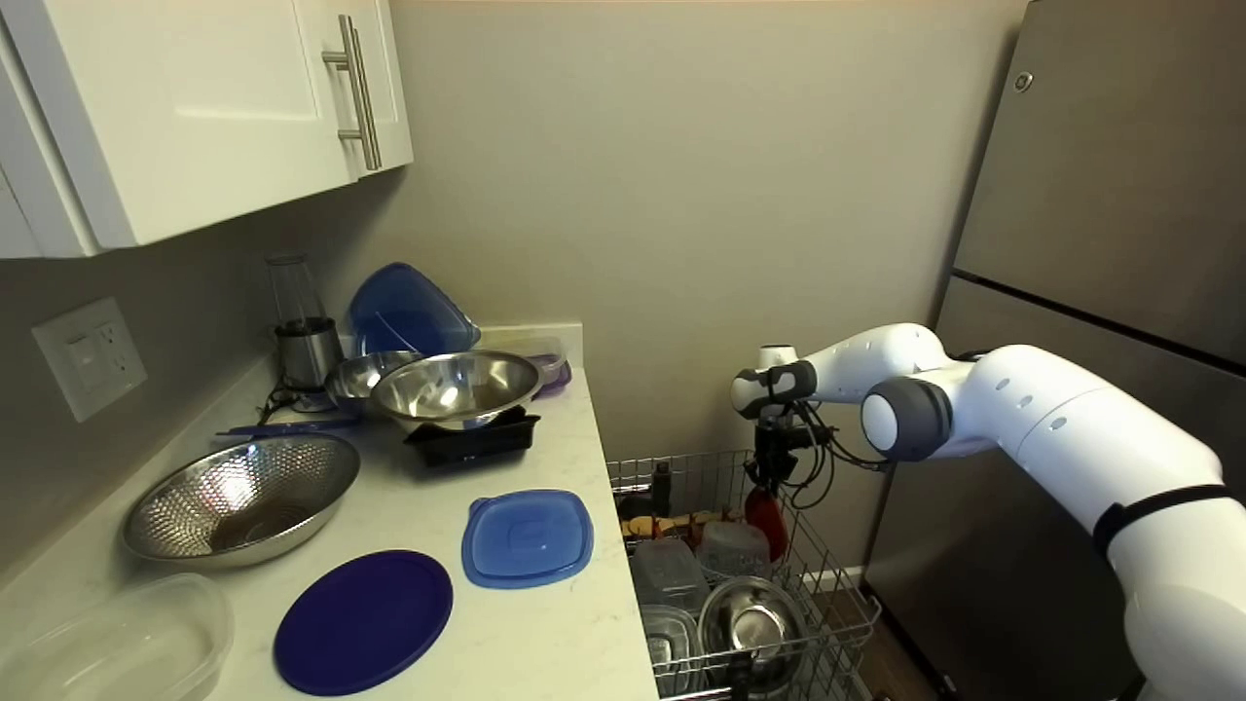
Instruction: Remove the red lid from the dishwasher and place it on the counter.
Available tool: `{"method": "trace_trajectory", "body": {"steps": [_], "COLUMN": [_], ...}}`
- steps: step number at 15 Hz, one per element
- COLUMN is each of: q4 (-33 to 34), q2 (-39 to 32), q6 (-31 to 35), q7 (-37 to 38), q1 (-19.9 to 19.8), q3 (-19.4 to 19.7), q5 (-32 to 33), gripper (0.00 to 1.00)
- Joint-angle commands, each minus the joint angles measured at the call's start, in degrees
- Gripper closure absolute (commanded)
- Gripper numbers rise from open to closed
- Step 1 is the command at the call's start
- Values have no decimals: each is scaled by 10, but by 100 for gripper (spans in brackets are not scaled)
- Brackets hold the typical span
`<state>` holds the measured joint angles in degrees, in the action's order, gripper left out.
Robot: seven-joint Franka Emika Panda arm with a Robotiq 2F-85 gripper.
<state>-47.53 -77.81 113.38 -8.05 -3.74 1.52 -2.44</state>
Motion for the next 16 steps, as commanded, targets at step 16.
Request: {"method": "trace_trajectory", "body": {"steps": [16], "q4": [-39], "q2": [84], "q6": [25], "q7": [12], "q1": [6], "q3": [19], "q5": [-2], "gripper": [95]}}
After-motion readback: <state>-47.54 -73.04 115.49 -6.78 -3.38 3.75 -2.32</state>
